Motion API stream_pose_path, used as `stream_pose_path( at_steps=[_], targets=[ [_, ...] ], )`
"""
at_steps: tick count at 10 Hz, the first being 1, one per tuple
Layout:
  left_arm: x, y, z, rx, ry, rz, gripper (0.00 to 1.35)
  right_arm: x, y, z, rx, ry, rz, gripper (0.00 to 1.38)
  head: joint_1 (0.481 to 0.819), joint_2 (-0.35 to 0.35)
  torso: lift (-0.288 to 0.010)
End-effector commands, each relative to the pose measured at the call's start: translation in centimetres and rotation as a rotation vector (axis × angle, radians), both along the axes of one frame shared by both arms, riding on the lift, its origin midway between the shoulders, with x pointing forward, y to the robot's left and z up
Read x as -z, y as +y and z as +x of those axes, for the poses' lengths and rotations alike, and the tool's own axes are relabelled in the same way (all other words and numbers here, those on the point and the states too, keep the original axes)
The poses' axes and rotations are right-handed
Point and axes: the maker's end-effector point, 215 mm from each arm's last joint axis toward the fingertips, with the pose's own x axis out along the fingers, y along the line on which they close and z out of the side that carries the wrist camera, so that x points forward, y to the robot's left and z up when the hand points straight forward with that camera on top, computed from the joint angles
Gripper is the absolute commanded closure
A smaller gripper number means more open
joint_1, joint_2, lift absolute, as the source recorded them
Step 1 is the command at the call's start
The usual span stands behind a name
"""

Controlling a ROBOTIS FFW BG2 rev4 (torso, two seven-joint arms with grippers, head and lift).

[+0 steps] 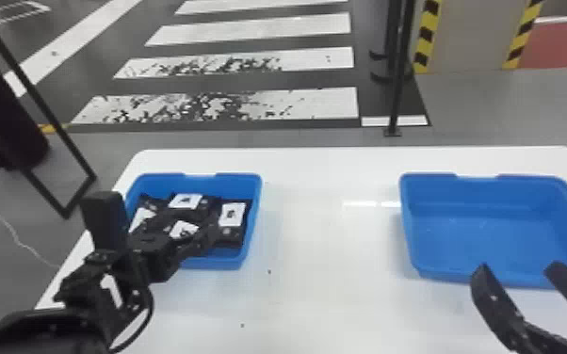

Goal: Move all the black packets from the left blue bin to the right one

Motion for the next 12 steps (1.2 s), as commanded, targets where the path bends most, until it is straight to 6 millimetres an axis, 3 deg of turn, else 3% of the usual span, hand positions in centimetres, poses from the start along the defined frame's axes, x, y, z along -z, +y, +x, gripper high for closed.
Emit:
stream_pose_path(
  at_steps=[1,3,6,8,12],
  targets=[
    [1.4,-0.3,0.9,0.011,0.062,-0.012,0.15,0.0,0.0,0.0,0.001,-0.001,0.003,0.09,0.695,0.169,-0.140],
    [2.5,-0.3,1.9,0.016,0.128,-0.006,0.15,0.0,0.1,0.1,-0.003,-0.001,0.006,0.09,0.695,0.163,-0.140],
    [5.8,-0.6,2.5,0.034,0.269,-0.019,0.16,0.2,0.2,0.1,-0.003,0.004,0.013,0.09,0.695,0.162,-0.140],
    [6.4,-1.1,4.9,0.071,0.287,0.006,0.16,0.2,0.2,0.1,-0.002,0.001,0.013,0.09,0.695,0.154,-0.140],
    [8.2,-2.9,6.4,0.126,0.380,-0.004,0.16,0.3,0.2,0.3,-0.004,0.003,0.016,0.09,0.695,0.139,-0.140]
  ],
)
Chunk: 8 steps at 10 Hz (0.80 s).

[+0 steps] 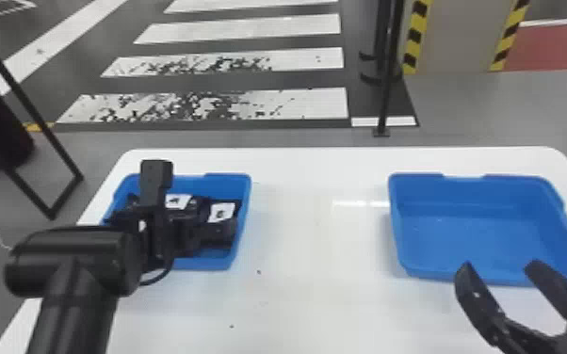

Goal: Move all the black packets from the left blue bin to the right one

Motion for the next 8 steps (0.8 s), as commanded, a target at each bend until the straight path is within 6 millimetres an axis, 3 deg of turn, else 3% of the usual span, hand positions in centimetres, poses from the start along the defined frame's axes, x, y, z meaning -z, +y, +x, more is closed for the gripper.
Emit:
stream_pose_path(
  at_steps=[1,4,6,7,8],
  targets=[
    [1.0,-0.7,0.7,0.023,0.039,0.000,0.16,0.0,0.0,0.0,0.000,0.000,0.001,0.09,0.695,0.129,-0.140],
    [2.2,-0.4,1.6,0.028,0.081,0.019,0.20,0.2,0.1,0.1,-0.001,0.003,0.004,0.09,0.695,0.116,-0.140],
    [3.7,-0.4,1.6,0.032,0.098,0.005,0.68,0.2,0.1,0.1,-0.001,0.003,0.006,0.09,0.695,0.118,-0.140],
    [4.0,-0.6,1.5,0.036,0.096,0.002,0.84,0.2,0.1,0.1,-0.001,0.003,0.006,0.09,0.695,0.118,-0.140],
    [3.4,-1.1,2.2,0.050,0.059,-0.006,1.07,0.2,0.2,0.1,-0.002,0.003,0.009,0.09,0.695,0.118,-0.140]
  ],
)
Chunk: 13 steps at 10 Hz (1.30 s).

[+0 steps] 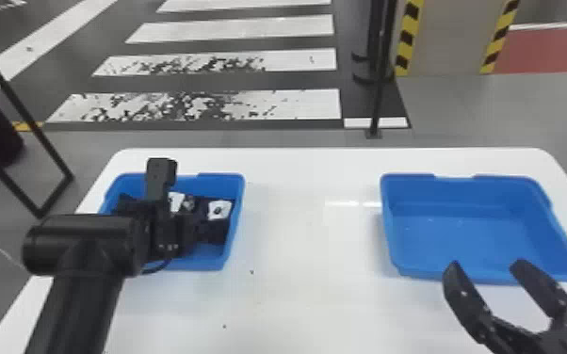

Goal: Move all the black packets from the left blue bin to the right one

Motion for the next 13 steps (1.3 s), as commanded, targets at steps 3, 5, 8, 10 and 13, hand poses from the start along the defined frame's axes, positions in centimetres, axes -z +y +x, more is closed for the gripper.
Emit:
stream_pose_path(
  at_steps=[3,5,8,10,13],
  targets=[
    [-2.3,0.0,2.1,0.053,-0.122,0.035,1.21,-0.1,0.0,-0.1,-0.001,-0.002,0.003,0.09,0.695,0.105,-0.140],
    [-4.5,0.3,1.2,0.071,-0.159,0.042,1.21,-0.3,0.1,-0.1,-0.005,-0.005,0.005,0.09,0.695,0.107,-0.140],
    [-11.3,1.0,-3.1,0.066,-0.273,0.060,1.21,-0.7,0.3,0.1,-0.015,-0.015,0.009,0.09,0.695,0.118,-0.140],
    [-14.3,-1.3,-6.8,0.108,-0.342,-0.005,1.21,-1.9,1.7,1.2,-0.088,-0.045,0.041,0.09,0.695,0.135,-0.140],
    [-15.5,-6.3,-10.8,0.204,-0.366,-0.091,1.21,-1.5,5.8,2.9,-0.238,-0.037,0.118,0.11,0.695,0.124,-0.140]
  ],
)
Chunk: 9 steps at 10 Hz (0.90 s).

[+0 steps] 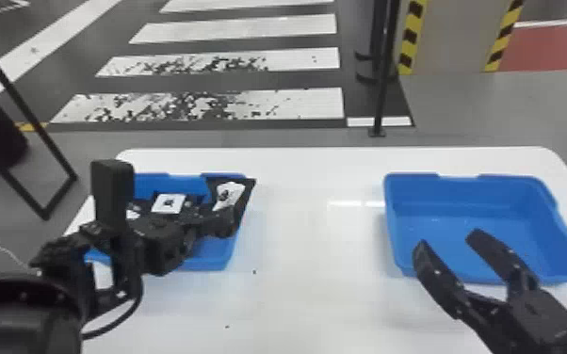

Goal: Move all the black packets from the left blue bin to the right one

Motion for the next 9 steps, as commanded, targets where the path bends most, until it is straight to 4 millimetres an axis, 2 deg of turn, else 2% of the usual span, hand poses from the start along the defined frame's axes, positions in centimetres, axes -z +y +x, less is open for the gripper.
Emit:
stream_pose_path(
  at_steps=[1,2,3,5,7,9],
  targets=[
    [-0.4,-2.0,-1.6,0.041,-0.012,-0.023,1.21,0.0,2.1,0.5,-0.062,0.020,0.038,0.11,0.695,0.118,-0.140],
    [-0.1,-3.6,-2.8,0.072,0.003,-0.055,1.21,-0.1,4.2,0.6,-0.124,0.045,0.081,0.11,0.695,0.120,-0.140],
    [0.1,-4.8,-3.5,0.097,0.019,-0.070,1.21,0.8,6.9,0.0,-0.204,0.116,0.202,0.11,0.695,0.121,-0.140],
    [-0.3,-8.0,-4.4,0.164,0.022,-0.110,1.21,0.7,10.2,-0.8,-0.316,0.203,0.330,0.11,0.695,0.154,-0.140],
    [-1.0,-11.4,-5.2,0.239,0.024,-0.145,1.21,0.3,10.9,-0.4,-0.345,0.219,0.374,0.11,0.695,0.157,-0.140],
    [-0.9,-13.4,-6.2,0.282,0.045,-0.173,1.21,-0.2,11.1,0.3,-0.360,0.206,0.366,0.11,0.695,0.123,-0.140]
  ],
)
